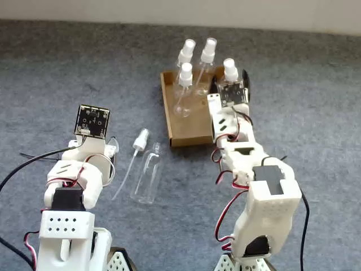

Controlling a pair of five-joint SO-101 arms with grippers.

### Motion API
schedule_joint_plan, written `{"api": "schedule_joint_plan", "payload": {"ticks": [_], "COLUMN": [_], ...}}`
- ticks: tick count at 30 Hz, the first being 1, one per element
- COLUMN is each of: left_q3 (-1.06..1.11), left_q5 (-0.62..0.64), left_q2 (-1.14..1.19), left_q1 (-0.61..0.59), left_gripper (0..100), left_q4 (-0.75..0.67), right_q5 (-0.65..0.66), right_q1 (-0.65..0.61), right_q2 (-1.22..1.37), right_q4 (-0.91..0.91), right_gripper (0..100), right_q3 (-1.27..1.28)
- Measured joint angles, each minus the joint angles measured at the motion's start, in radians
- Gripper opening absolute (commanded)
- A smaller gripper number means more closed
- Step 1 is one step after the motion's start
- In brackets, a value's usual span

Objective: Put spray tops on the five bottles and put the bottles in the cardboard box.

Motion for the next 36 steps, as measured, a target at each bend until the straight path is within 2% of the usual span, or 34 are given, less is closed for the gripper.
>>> {"api": "schedule_joint_plan", "payload": {"ticks": [3, 17, 36], "left_q3": [0.0, 0.0, 0.0], "left_q5": [0.0, 0.0, 0.0], "left_q2": [0.0, 0.0, 0.0], "left_q1": [0.0, 0.0, 0.0], "left_gripper": [13, 13, 13], "left_q4": [0.0, 0.0, 0.0], "right_q5": [0.0, 0.0, 0.0], "right_q1": [0.0, 0.0, 0.0], "right_q2": [0.0, 0.0, -0.167], "right_q4": [0.048, 0.061, 0.427], "right_gripper": [24.2, 24.2, 24.2], "right_q3": [-0.044, -0.064, -0.221]}}
